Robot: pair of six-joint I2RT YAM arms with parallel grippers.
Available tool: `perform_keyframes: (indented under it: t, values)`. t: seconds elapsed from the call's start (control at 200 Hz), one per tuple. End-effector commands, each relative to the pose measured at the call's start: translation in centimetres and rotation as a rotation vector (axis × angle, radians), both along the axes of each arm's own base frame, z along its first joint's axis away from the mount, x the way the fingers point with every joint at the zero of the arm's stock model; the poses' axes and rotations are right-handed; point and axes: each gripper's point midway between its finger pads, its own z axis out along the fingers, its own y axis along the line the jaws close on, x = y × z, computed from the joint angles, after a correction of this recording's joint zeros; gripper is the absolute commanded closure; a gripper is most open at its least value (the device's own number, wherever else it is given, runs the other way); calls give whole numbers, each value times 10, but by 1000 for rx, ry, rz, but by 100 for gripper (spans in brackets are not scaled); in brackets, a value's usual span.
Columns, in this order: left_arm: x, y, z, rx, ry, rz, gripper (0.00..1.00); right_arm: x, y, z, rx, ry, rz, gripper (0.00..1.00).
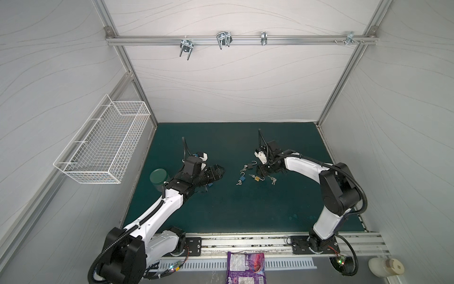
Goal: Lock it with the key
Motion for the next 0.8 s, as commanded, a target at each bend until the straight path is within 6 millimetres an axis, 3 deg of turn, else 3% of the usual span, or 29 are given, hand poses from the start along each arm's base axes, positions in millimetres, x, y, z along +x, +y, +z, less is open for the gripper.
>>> perform_keyframes:
  t: [0.0, 0.57, 0.795]
  values:
    - [7, 0, 18, -53, -67, 20, 16, -2, 10, -7, 36, 47, 19, 49]
    - [-10, 15, 10, -11, -52, 43, 20, -17, 24, -34, -10, 171, 83, 44]
    - [-9, 24, 11, 3, -53, 73, 31, -34, 25, -40, -110, 179, 102, 47]
